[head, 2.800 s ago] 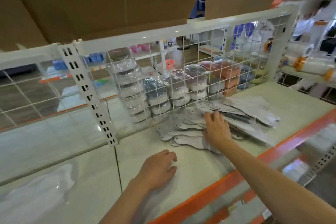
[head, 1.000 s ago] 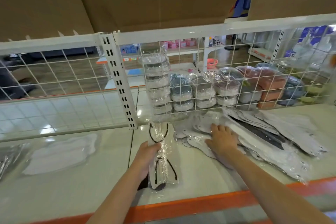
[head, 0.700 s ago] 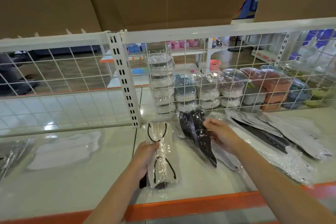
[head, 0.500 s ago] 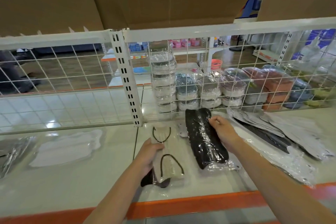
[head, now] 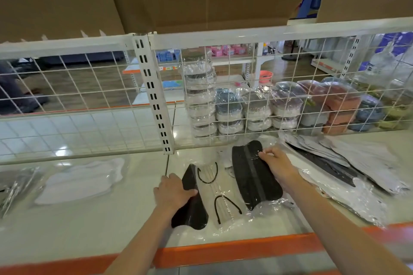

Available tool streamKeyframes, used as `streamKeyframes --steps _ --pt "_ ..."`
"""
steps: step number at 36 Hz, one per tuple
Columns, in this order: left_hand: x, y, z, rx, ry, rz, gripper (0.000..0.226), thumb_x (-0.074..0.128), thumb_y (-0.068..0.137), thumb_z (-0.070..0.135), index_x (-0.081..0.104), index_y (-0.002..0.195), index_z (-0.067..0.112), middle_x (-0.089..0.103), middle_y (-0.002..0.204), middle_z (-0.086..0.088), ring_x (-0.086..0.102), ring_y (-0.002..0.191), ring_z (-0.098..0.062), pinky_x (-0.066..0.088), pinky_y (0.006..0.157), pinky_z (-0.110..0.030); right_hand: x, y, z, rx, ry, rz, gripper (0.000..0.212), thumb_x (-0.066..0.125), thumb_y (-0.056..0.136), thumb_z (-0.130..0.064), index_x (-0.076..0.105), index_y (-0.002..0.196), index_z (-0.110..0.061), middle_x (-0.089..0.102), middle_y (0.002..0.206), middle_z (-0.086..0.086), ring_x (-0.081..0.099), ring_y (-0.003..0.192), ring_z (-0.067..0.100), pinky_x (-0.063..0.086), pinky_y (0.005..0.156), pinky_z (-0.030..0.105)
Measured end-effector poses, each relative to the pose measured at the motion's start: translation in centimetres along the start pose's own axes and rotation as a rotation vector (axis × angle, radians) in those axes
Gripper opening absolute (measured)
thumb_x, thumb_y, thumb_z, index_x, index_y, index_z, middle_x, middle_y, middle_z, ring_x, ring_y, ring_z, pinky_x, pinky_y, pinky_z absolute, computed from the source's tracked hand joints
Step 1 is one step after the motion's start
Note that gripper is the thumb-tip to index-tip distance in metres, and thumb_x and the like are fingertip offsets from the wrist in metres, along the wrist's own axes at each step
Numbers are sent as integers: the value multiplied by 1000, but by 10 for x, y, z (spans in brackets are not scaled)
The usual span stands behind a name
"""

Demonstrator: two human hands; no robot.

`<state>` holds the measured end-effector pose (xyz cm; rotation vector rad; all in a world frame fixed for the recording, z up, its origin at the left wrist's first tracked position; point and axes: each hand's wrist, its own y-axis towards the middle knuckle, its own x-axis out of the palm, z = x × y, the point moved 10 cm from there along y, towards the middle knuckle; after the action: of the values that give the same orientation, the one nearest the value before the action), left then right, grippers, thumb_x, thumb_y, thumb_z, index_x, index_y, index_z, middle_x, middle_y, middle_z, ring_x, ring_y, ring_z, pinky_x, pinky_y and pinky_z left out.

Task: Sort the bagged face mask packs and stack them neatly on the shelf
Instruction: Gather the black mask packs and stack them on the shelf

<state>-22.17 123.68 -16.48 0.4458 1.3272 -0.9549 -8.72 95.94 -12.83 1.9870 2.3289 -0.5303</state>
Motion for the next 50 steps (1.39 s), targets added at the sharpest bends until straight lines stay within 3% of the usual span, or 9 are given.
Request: streamKeyframes --steps 4,7,13,20,25,30,35,41,50 --pt "2 5 -4 9 -256 -113 31 72 79 30 55 96 10 64 96 -4 59 85 -17 48 77 -29 36 -14 -5 -5 170 -196 9 54 93 -8 53 85 -10 59 74 7 56 65 14 46 51 19" --pt "-14 7 -12 44 -411 -51 14 64 86 20 57 79 10 60 82 -3 56 76 -15 42 64 -23 57 -18 3 -37 -107 -324 7 61 89 -9 55 89 -12 60 74 2 56 62 10 41 48 15" --pt "-36 -3 -34 -89 -1507 -71 14 48 96 7 50 107 1 61 98 -20 61 80 -27 50 68 -38 58 -8 11 -162 -620 -188 20 63 85 -9 51 71 -15 53 72 -1 55 72 19 45 64 26" --pt "-59 -13 -8 92 -1748 -172 25 37 97 0 60 105 6 73 88 -10 70 78 -21 53 75 -38 55 -7 -4 23 414 -223 28 49 89 4 51 66 -12 56 64 11 56 64 23 48 55 31" --pt "-54 -15 5 108 -1681 -183 23 38 98 4 60 106 4 74 83 -7 70 74 -17 54 74 -34 64 -25 -42 -9 618 -411 14 51 89 -2 56 79 -11 66 73 9 65 64 19 55 57 28" --pt "-19 -34 46 116 -1624 -474 43 42 97 37 59 121 5 67 114 -17 64 107 -28 48 92 -42 84 -29 -37 -122 159 -374 13 60 89 -10 59 77 -16 58 72 9 52 72 24 40 66 33" --pt "-4 -47 64 123 -1514 -534 19 48 90 -8 59 105 -6 70 83 -18 71 68 -21 56 56 -27 83 -22 -37 -270 -280 -254 9 54 94 -16 61 99 -15 63 96 0 59 86 16 47 77 23" --pt "-8 -34 45 82 -1580 -477 21 43 91 -10 60 99 -2 69 86 -18 69 71 -22 59 66 -33 20 21 -8 -243 -984 -19 57 50 92 -27 31 143 -9 31 148 13 27 136 31 24 110 35" --pt "-10 -33 39 55 -1717 -509 26 39 95 -4 56 114 2 71 83 -12 69 74 -22 53 69 -36 14 -6 -12 -279 -1342 26 27 43 94 -14 56 117 -17 56 124 4 47 120 22 40 95 31"
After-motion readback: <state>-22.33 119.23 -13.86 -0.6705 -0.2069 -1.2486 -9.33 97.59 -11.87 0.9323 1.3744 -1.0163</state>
